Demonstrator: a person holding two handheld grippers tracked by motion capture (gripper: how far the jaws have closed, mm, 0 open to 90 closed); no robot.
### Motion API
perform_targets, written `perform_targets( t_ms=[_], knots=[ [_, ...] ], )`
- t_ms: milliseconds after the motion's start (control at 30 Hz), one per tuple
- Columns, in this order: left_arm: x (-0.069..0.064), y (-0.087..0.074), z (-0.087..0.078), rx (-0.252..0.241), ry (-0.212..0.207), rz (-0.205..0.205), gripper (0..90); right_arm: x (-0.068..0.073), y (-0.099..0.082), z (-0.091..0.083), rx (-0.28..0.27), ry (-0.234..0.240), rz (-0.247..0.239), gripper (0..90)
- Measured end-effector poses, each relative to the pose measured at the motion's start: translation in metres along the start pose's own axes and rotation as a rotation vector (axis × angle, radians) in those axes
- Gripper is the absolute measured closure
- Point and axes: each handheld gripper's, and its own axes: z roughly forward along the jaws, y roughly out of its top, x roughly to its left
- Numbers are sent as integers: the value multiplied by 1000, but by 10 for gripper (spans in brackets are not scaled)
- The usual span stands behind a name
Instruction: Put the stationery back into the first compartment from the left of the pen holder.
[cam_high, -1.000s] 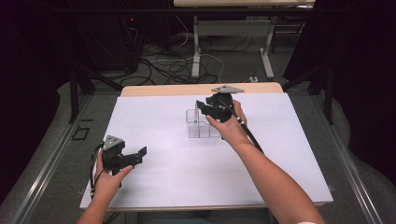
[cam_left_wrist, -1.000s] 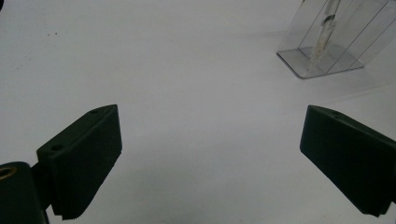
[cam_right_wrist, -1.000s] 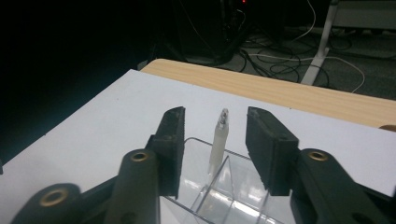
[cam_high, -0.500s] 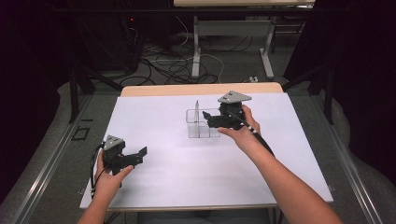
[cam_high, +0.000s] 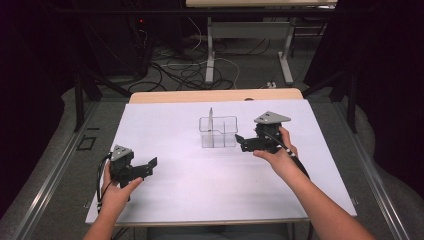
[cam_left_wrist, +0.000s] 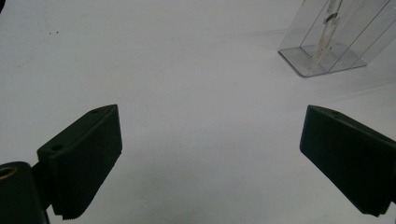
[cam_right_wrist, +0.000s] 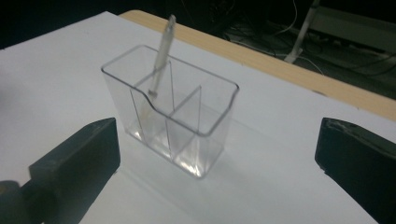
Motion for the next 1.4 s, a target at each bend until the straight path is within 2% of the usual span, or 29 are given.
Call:
perform_targets(
  t_ms=[133, 267, 433, 567, 733, 967, 1133, 1267, 1400],
  knots=[
    [0, 0, 0, 0, 2, -1, 58, -11, -19, -9, 17, -20, 26, 0],
    [-1, 1, 0, 8, 0, 1, 58, -20, -37, -18, 30, -68, 30, 0],
    [-3, 1, 0, 9, 2, 2, 58, -32, -56, -28, 49, -97, 44, 0],
    [-2, 1, 0, 9, 4, 1, 58, -42, -70, -35, 50, -117, 85, 0],
    [-3, 0, 1, 12, 5, 0, 58, -54, -87, -41, 48, -181, 156, 0],
    [-2, 0, 2, 8, 8, -3, 58, -67, -100, -42, 43, -206, 211, 0],
    [-1, 0, 1, 10, 9, 2, 58, -75, -109, -43, 61, -216, 220, 0],
    [0, 1, 1, 14, 11, -2, 58, -80, -114, -43, 69, -228, 200, 0],
    [0, 1, 1, 10, 12, -11, 58, -84, -117, -43, 69, -235, 218, 0]
  ],
)
